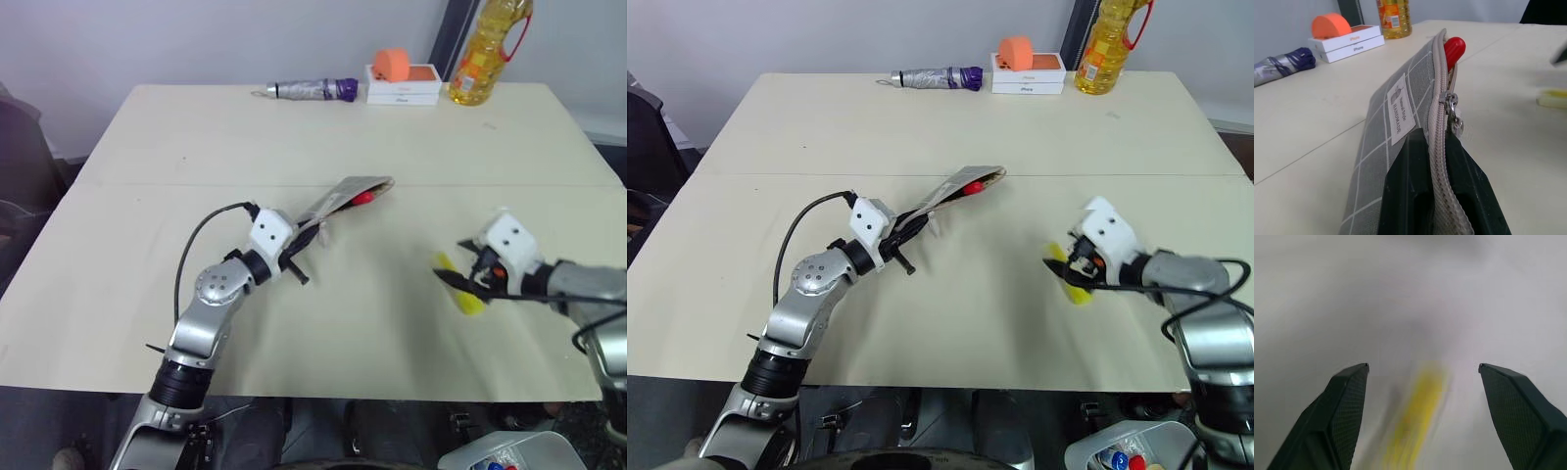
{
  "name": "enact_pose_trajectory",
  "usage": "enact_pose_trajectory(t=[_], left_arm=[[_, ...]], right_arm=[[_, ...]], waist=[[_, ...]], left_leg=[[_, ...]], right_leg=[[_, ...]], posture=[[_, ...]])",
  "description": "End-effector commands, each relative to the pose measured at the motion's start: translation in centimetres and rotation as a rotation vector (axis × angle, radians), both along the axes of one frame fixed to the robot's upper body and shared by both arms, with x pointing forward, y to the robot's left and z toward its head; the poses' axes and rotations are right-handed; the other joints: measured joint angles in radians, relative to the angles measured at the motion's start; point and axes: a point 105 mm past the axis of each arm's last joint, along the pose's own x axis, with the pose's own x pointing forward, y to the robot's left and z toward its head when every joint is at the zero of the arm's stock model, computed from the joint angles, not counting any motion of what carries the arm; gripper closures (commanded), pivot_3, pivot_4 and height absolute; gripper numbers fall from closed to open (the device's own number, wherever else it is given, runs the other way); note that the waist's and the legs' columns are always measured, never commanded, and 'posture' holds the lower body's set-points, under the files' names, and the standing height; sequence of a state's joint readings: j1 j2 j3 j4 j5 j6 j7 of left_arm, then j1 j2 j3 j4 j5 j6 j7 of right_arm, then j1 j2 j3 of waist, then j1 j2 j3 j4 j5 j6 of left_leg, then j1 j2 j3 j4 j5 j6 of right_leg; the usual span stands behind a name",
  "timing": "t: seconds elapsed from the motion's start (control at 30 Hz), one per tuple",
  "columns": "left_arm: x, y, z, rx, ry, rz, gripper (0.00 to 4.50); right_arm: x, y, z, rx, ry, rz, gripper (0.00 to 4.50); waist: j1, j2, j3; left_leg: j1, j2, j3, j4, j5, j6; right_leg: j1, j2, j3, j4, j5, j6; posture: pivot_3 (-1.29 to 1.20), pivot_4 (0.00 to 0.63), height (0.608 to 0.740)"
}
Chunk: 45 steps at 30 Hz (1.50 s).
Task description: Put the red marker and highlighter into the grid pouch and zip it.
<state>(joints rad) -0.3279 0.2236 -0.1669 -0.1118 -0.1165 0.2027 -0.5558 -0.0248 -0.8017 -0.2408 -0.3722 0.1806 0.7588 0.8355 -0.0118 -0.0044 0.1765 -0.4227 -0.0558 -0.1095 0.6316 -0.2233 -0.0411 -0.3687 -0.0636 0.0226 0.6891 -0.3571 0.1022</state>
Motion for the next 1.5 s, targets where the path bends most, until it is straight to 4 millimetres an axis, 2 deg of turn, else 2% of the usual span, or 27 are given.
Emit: enact_pose_trajectory(t=[0.03, 0.13, 0.17, 0.2, 0.33, 0.37, 0.47, 0.63, 0.8, 0.93, 1.07, 1.2, 1.33, 1.5], left_arm=[[-0.1, -0.5, 0.9, -0.006, -0.044, -0.033, 4.5], [0.0, -0.6, 0.7, 0.002, -0.047, -0.04, 4.5], [0.0, -0.6, 0.7, 0.004, -0.048, -0.042, 4.5], [0.0, -0.6, 0.7, 0.006, -0.049, -0.043, 4.5], [0.1, -0.4, 0.6, 0.016, -0.051, -0.036, 4.5], [0.1, -0.3, 0.5, 0.018, -0.052, -0.033, 4.5], [0.1, -0.2, 0.4, 0.035, -0.058, -0.024, 4.5], [0.1, -0.1, 0.3, 0.061, -0.078, -0.013, 4.5], [-0.1, -0.3, 0.2, 0.078, -0.093, -0.019, 4.5], [-0.2, -0.2, 0.1, 0.081, -0.096, -0.016, 4.5], [-0.3, -0.3, 0.2, 0.082, -0.102, -0.016, 4.5], [-0.5, -0.5, 0.2, 0.088, -0.109, -0.023, 4.5], [-0.7, -0.7, 0.2, 0.099, -0.117, -0.033, 4.5], [-1.1, -0.9, 0.4, 0.087, -0.122, -0.044, 4.5]], right_arm=[[-0.6, -1.1, -0.3, 0.001, -0.003, -0.09, 0.79], [-1.3, -1.5, -1.4, 0.032, 0.051, -0.125, 0.79], [-1.5, -1.4, -1.5, 0.048, 0.058, -0.126, 1.31], [-1.5, -1.3, -1.5, 0.06, 0.061, -0.123, 1.6], [-0.8, -1.0, -0.8, 0.076, 0.035, -0.113, 3.52], [-0.5, -1.0, -0.6, 0.07, 0.025, -0.108, 3.64], [0.3, -0.7, 0.6, 0.013, -0.04, -0.067, 3.64], [2.9, 2.9, 6.9, -0.054, -0.295, 0.108, 3.64], [3.7, 4.5, 9.1, -0.098, -0.353, 0.187, 3.64], [2.7, 6.9, 9.6, -0.116, -0.349, 0.324, 3.64], [2.2, 8.2, 8.5, -0.178, -0.315, 0.411, 3.64], [2.3, 9.4, 7.8, -0.158, -0.299, 0.441, 3.64], [2.4, 10.0, 7.5, -0.149, -0.288, 0.457, 3.64], [2.8, 9.9, 7.0, -0.164, -0.269, 0.444, 3.64]], waist=[[-0.003, 0.0, 0.0], [0.0, 0.0, 0.0], [0.001, 0.0, 0.0], [0.002, 0.0, 0.0], [0.002, 0.0, 0.0], [0.001, 0.0, 0.0], [-0.001, 0.0, 0.0], [-0.007, 0.0, 0.0], [0.007, -0.001, 0.0], [0.003, -0.001, 0.001], [-0.001, -0.001, 0.001], [0.0, -0.001, 0.001], [0.0, -0.001, 0.001], [0.001, -0.001, 0.001]], left_leg=[[0.001, 0.0, 0.001, 0.0, 0.0, 0.0], [0.006, 0.0, 0.0, 0.0, 0.0, 0.0], [0.007, 0.0, 0.0, 0.0, 0.0, 0.0], [0.01, 0.0, 0.0, -0.001, -0.001, 0.001], [0.012, 0.0, 0.0, -0.001, -0.001, 0.002], [0.012, 0.0, 0.0, -0.001, -0.001, 0.002], [0.012, 0.0, 0.0, -0.002, -0.001, 0.002], [0.013, 0.0, 0.001, -0.002, -0.001, 0.002], [0.011, 0.0, -0.001, -0.003, -0.001, 0.002], [0.011, 0.0, 0.0, -0.003, -0.002, 0.003], [0.011, 0.0, 0.0, -0.003, -0.002, 0.003], [0.011, 0.0, 0.0, -0.003, -0.002, 0.003], [0.011, 0.0, 0.0, -0.003, -0.002, 0.003], [0.011, 0.0, 0.0, -0.003, -0.002, 0.003]], right_leg=[[0.0, 0.0, 0.0, 0.0, 0.0, 0.0], [0.005, 0.0, 0.0, 0.0, 0.0, 0.0], [0.007, 0.0, 0.0, -0.001, 0.0, 0.0], [0.01, 0.0, 0.0, -0.002, 0.0, 0.0], [0.013, 0.0, 0.0, -0.004, 0.0, 0.0], [0.013, 0.0, 0.0, -0.004, 0.0, 0.0], [0.013, 0.0, 0.0, -0.004, 0.0, 0.0], [0.012, 0.0, 0.001, -0.003, 0.0, 0.0], [0.013, 0.0, 0.0, -0.007, 0.0, 0.0], [0.012, -0.001, 0.0, -0.007, 0.0, 0.0], [0.012, -0.001, 0.0, -0.007, 0.0, 0.0], [0.012, -0.001, 0.0, -0.007, 0.0, 0.0], [0.012, -0.001, 0.0, -0.007, 0.0, 0.0], [0.012, -0.001, 0.0, -0.007, 0.0, 0.0]], posture=[[0.0, 0.15, 0.74], [0.0, 0.15, 0.74], [0.0, 0.15, 0.74], [0.0, 0.15, 0.74], [0.0, 0.15, 0.74], [0.0, 0.15, 0.74], [0.0, 0.15, 0.74], [0.0, 0.15, 0.74], [0.0, 0.15, 0.74], [0.0, 0.15, 0.74], [0.0, 0.15, 0.74], [0.0, 0.15, 0.74], [0.0, 0.15, 0.74], [0.0, 0.15, 0.74]])
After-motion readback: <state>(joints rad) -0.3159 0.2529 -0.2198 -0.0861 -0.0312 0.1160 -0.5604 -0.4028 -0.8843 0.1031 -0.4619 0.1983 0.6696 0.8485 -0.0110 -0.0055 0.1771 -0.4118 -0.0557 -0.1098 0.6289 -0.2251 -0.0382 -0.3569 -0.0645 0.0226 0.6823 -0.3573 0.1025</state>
